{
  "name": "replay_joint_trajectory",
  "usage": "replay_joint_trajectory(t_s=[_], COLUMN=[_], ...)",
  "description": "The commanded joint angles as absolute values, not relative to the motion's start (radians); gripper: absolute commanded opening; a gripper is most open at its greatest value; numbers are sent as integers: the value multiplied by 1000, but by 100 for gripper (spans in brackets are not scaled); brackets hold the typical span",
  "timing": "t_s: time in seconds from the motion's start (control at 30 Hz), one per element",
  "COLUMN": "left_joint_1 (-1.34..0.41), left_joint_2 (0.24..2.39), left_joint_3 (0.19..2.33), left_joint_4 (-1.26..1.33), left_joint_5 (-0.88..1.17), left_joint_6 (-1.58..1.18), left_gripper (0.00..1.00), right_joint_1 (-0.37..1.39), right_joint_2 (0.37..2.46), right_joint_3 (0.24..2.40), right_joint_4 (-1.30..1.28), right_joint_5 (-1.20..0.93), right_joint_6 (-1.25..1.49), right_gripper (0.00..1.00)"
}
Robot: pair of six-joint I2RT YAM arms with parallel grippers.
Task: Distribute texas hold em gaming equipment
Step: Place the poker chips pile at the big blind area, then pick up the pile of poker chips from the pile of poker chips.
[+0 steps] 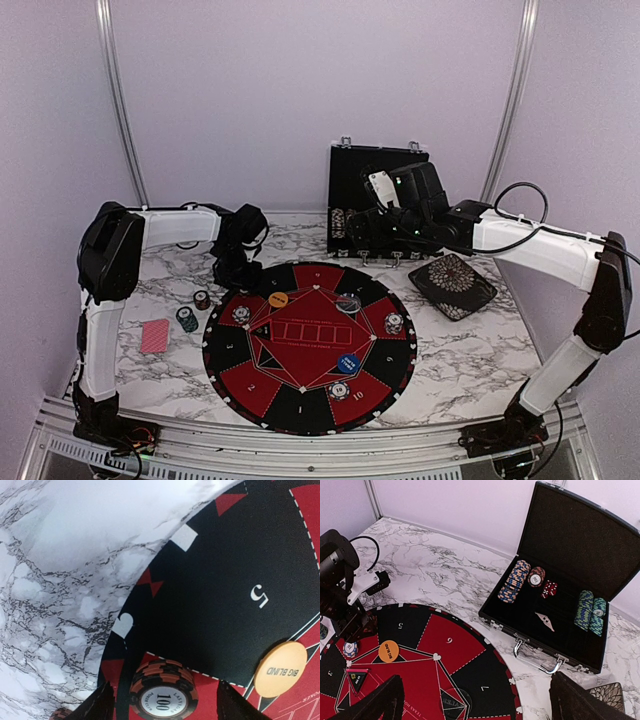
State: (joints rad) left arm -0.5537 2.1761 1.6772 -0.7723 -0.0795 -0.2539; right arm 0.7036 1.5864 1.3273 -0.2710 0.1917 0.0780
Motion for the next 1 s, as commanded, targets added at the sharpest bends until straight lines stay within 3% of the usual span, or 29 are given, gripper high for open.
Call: replay_joint_trajectory(t_s=[0.0,0.17,0.97], left_joint_1=[-563,-563,-429], left_joint_2=[2104,2040,1723], left_joint_3=[1727,1720,1367], left_joint_4=[-804,-811,-790], left_joint_5=[-76,-96,-140], left_joint_6=[-250,-259,-290], left_gripper=[73,78,78], right_joint_1=[697,698,697], right_joint_2=[1599,1599,1606], right_joint_3=[1376,1378,1378], right_joint_4=[-285,-288,-288], right_joint_5=[187,187,163], right_joint_6=[81,82,89], right_gripper=[98,98,98])
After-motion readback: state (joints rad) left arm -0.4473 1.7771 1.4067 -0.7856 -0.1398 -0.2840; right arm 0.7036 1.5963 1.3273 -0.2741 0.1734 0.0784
